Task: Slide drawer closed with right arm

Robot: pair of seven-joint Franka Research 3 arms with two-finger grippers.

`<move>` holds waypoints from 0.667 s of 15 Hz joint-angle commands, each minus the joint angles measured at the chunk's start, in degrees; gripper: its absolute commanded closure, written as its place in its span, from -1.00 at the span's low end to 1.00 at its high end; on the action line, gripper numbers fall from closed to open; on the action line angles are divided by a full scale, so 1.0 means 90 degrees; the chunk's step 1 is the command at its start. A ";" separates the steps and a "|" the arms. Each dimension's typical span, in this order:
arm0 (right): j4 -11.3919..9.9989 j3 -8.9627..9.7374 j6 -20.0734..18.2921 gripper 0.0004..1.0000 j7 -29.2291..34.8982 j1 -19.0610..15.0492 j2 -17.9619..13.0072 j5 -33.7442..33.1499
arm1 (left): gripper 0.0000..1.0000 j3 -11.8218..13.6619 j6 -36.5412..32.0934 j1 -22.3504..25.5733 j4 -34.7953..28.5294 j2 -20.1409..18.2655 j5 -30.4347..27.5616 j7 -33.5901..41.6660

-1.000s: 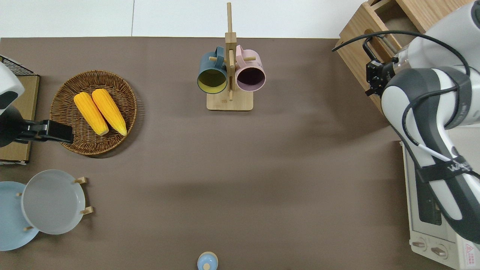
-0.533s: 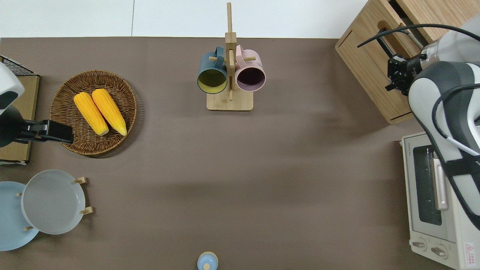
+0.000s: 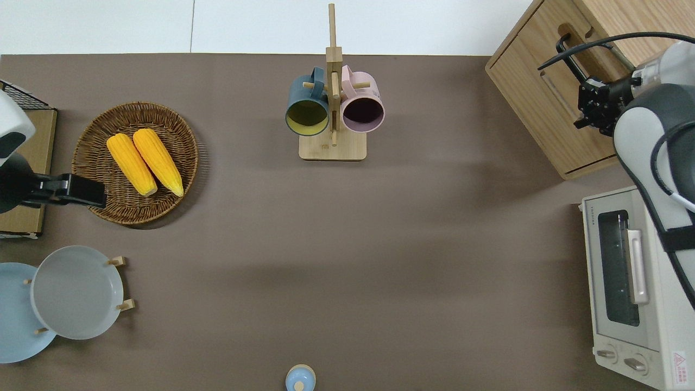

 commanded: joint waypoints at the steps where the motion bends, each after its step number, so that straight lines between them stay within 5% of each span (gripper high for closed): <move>1: 0.0235 0.0059 0.0129 1.00 -0.0277 -0.0213 0.0152 -0.0100 | -0.99 -0.0041 -0.0125 0.0024 0.0165 0.0073 0.0109 0.0062; 7: 0.0186 0.0137 -0.0007 1.00 -0.0257 0.0001 0.0104 -0.0051 | -0.99 -0.0041 -0.0125 0.0024 0.0165 0.0072 0.0109 0.0062; 10: 0.0147 0.0381 -0.0328 1.00 -0.0228 0.0439 -0.0023 -0.0070 | -0.99 -0.0041 -0.0125 0.0024 0.0165 0.0072 0.0109 0.0062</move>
